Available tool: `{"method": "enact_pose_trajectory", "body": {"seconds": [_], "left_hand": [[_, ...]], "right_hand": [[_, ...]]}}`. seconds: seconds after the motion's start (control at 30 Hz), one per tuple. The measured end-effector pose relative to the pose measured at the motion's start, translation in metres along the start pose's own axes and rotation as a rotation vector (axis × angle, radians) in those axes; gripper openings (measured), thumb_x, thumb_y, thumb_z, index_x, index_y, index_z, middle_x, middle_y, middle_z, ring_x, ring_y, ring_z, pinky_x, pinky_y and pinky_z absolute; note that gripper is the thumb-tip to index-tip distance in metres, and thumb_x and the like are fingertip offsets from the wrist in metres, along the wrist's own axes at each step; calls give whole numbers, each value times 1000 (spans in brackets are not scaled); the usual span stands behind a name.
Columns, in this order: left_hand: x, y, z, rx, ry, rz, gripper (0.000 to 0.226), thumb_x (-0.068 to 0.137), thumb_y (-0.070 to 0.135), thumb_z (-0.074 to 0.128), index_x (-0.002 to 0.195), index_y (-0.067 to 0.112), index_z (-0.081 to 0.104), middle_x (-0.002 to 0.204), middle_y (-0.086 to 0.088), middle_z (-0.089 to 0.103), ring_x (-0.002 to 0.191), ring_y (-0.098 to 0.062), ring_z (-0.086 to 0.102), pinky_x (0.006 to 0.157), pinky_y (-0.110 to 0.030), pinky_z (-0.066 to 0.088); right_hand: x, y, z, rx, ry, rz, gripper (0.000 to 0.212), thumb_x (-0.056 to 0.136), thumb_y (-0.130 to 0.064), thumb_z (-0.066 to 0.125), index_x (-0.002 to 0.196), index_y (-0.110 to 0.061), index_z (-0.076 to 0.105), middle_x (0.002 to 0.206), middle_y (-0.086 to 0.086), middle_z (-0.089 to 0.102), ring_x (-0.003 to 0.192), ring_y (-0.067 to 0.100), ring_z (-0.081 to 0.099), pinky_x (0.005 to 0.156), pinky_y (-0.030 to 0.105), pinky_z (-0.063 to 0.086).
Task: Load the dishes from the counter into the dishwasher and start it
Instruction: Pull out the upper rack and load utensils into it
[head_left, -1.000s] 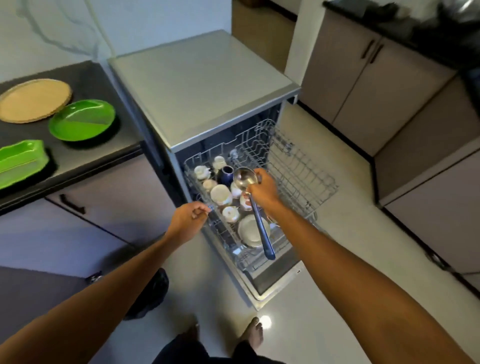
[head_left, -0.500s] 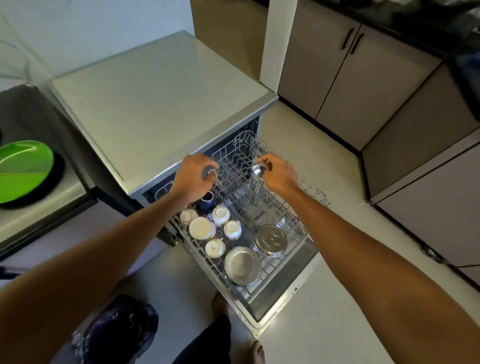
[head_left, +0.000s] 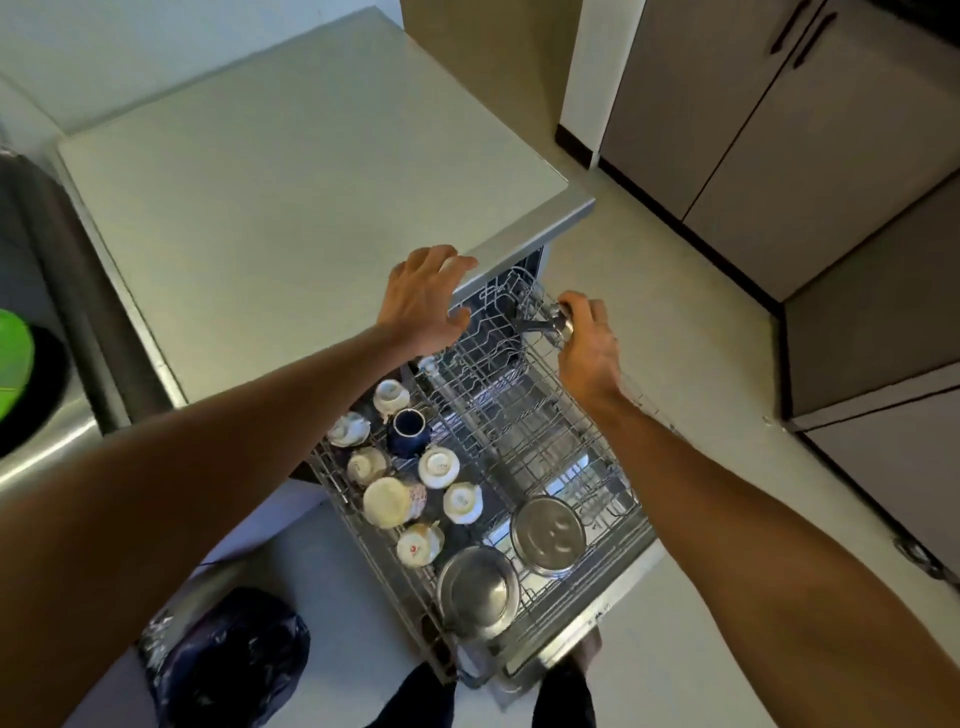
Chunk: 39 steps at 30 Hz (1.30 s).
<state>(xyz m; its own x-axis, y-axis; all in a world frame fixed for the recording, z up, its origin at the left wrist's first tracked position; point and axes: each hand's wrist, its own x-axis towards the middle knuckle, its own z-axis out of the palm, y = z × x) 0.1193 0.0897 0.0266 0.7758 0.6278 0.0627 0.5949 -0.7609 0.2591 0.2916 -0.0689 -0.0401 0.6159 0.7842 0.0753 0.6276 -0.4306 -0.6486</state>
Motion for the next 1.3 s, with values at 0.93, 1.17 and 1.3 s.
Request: {"method": "enact_pose_trajectory", "body": {"seconds": [0.93, 1.17, 1.3], "left_hand": [[58, 10, 49, 364, 15, -68, 60, 96, 54, 42, 148, 25, 31, 152, -11, 35, 138, -33, 34, 112, -49, 31], [58, 10, 49, 373, 5, -79, 59, 97, 54, 42, 148, 25, 32, 152, -11, 35, 138, -33, 34, 112, -50, 31], [58, 10, 50, 391, 4, -87, 58, 98, 54, 41, 147, 25, 32, 152, -11, 35, 138, -33, 34, 112, -49, 31]], "right_hand": [[89, 63, 66, 142, -133, -342, 50, 88, 5, 53, 135, -11, 53, 133, 9, 50, 103, 25, 60, 86, 37, 58], [88, 67, 69, 107, -158, -383, 48, 92, -11, 41, 139, -15, 49, 139, 11, 51, 103, 25, 63, 82, 37, 61], [102, 72, 76, 105, -217, -312, 42, 100, -9, 41, 139, -23, 47, 140, 4, 51, 113, 24, 60, 95, 40, 56]]}}
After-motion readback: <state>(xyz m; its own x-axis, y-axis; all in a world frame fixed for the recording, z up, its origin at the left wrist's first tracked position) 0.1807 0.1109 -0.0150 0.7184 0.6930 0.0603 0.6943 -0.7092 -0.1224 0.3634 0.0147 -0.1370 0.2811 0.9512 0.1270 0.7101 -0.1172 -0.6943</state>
